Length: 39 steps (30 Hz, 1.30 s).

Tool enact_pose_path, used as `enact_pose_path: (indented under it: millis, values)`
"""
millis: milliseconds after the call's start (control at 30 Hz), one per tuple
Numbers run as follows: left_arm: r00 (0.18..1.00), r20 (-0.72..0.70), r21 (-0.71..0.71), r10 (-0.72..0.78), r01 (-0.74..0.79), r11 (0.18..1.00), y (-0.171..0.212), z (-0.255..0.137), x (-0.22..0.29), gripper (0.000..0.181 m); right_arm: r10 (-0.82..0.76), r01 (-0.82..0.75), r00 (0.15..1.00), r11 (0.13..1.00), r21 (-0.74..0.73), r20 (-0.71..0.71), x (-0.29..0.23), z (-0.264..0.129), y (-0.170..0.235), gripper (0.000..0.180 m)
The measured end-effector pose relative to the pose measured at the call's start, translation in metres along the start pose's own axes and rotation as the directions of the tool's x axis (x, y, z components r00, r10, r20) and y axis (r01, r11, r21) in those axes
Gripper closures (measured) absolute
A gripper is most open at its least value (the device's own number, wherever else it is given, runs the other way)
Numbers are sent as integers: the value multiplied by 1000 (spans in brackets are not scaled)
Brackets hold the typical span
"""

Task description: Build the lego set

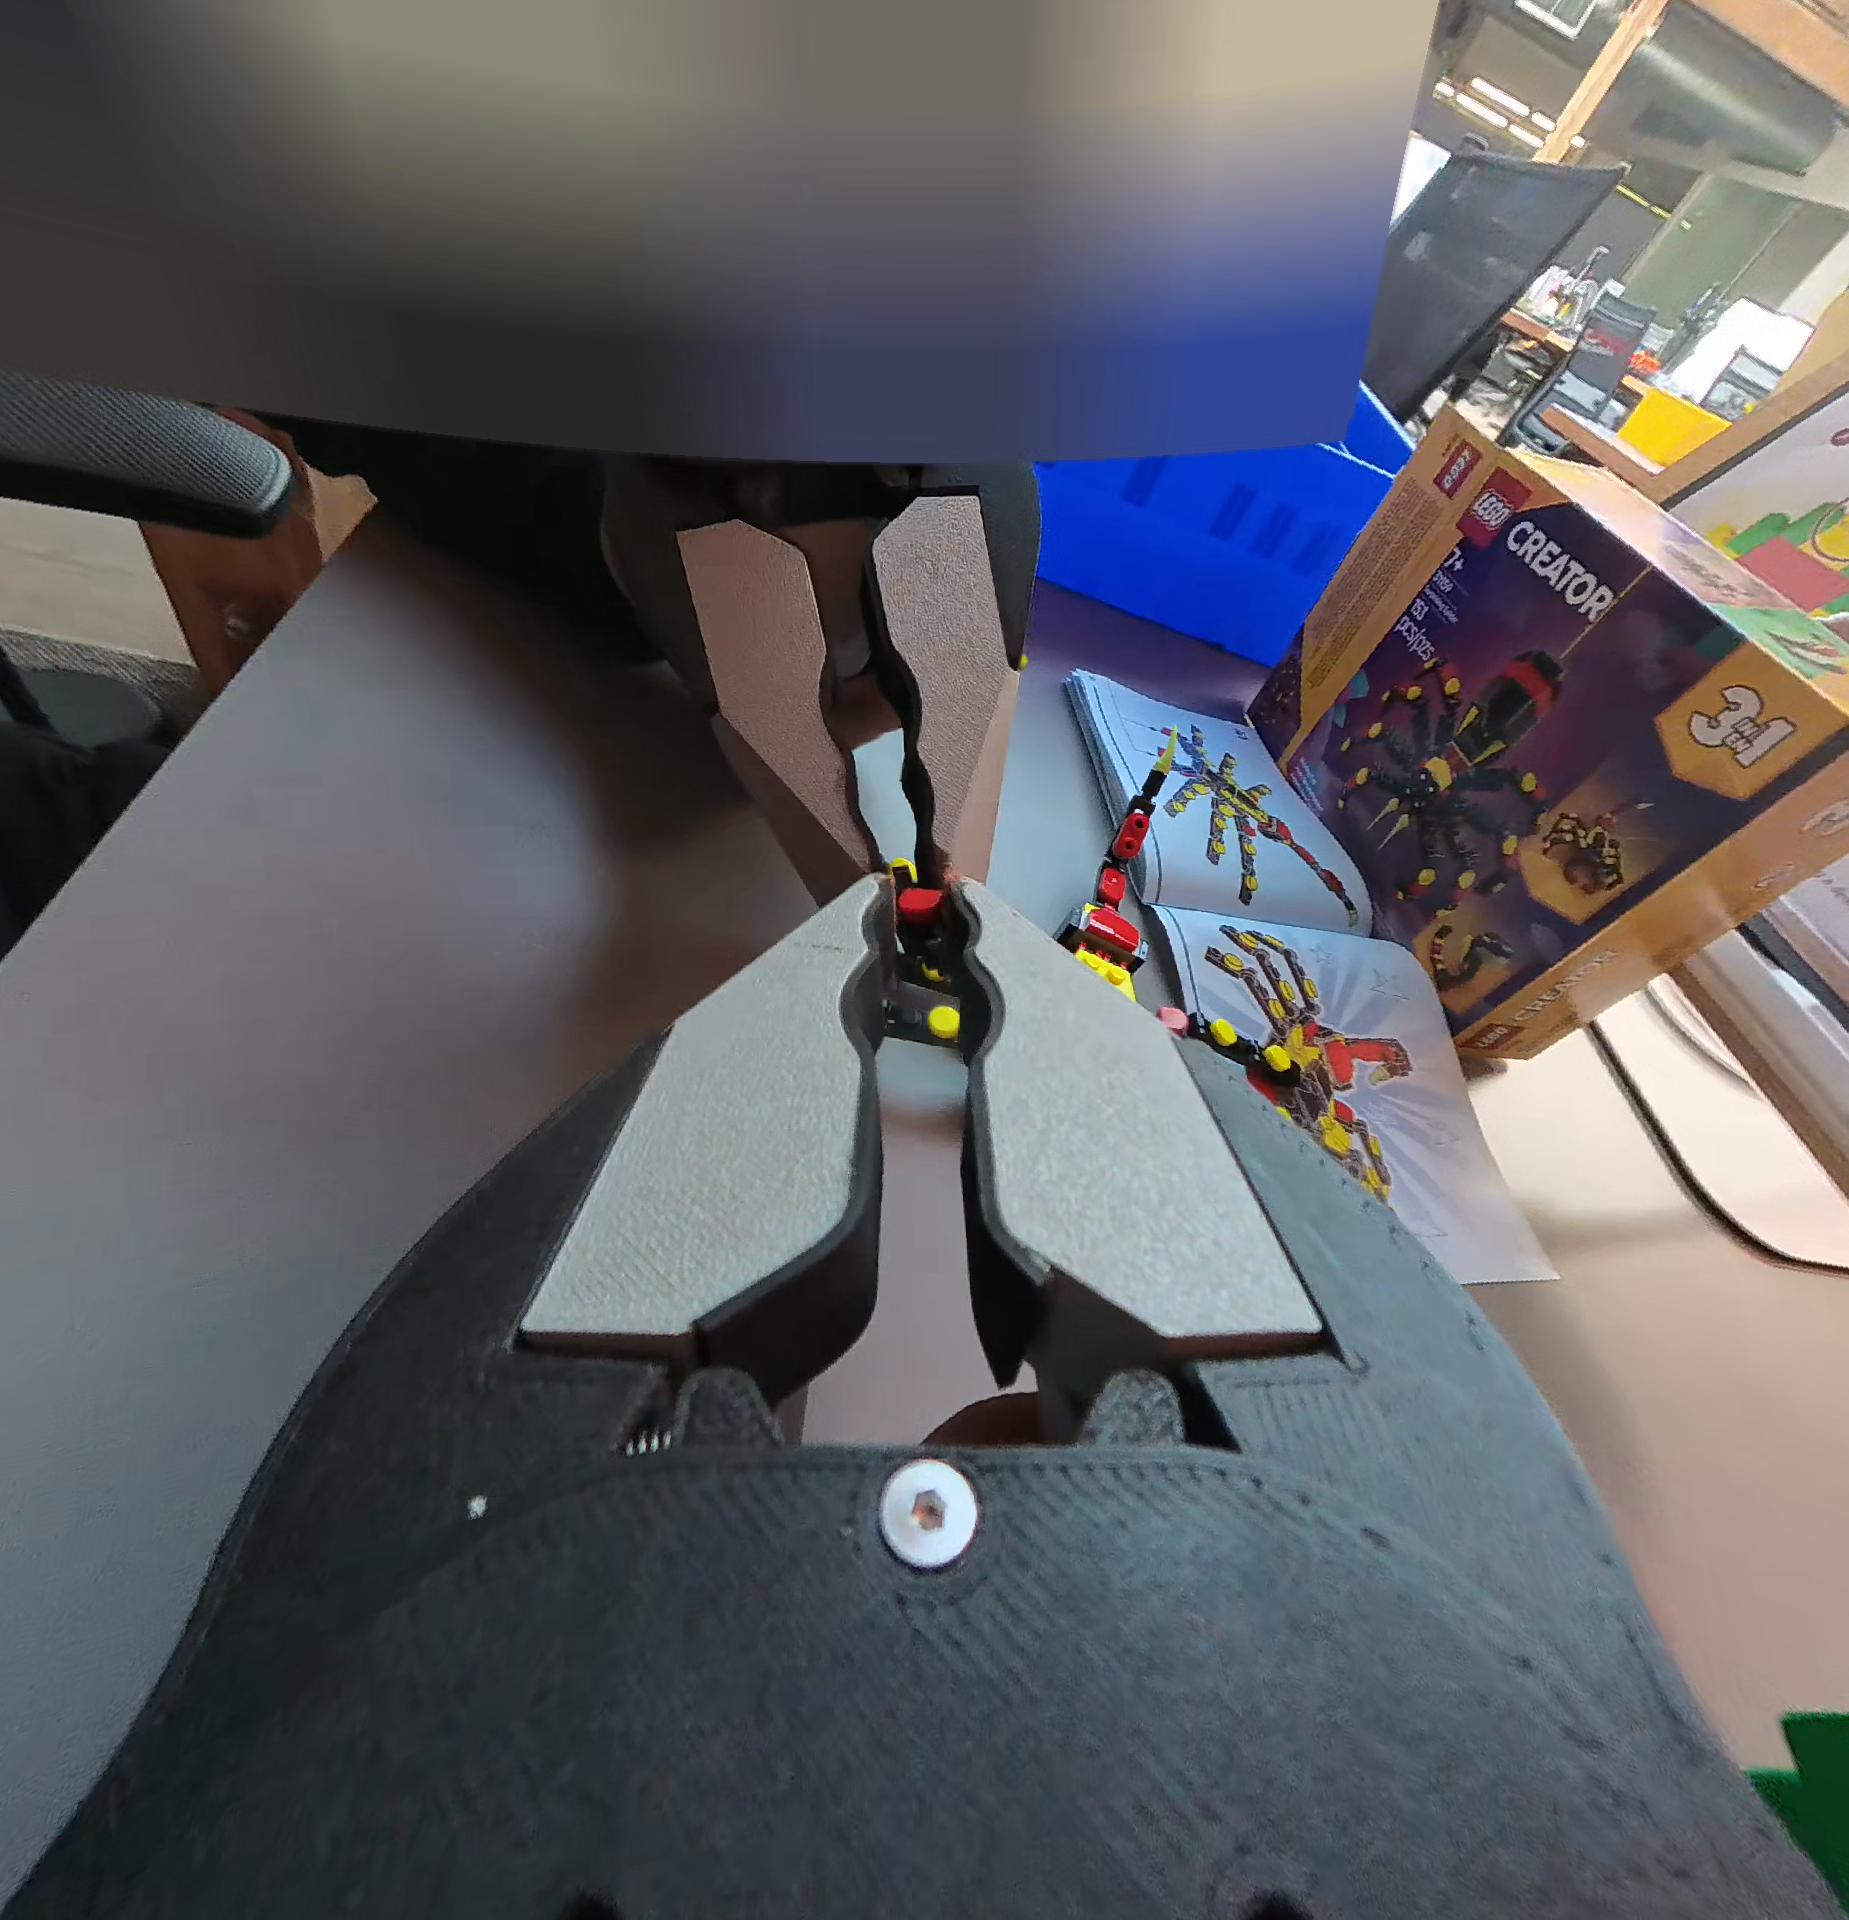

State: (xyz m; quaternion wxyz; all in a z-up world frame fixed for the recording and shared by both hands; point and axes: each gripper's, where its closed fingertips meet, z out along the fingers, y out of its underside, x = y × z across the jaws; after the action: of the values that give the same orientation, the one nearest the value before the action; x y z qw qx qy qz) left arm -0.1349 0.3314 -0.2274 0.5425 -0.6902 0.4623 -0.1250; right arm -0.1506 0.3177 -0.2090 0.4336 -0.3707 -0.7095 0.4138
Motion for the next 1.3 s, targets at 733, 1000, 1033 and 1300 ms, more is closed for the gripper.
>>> enact_pose_path:
  millis: [733, 1000, 1033, 1300]
  values:
    - [903, -271, 221, -333, 395, 892, -39, -15, 7, 177, -7, 13, 998, 994, 112, -54, 1, -10, -36, 177]
    - [964, -67, 158, -257, 265, 951, -26, -14, -10, 177, 312, -312, 950, 930, 193, 29, 13, -1, -31, 176]
    - [957, -81, 160, -278, 287, 944, -27, -14, -10, 177, 340, -341, 940, 918, 203, 40, 14, -1, -32, 175]
    - [971, 97, 113, -218, 207, 972, -19, -12, -29, 176, 623, -637, 767, 706, 309, 157, 31, 4, -34, 180]
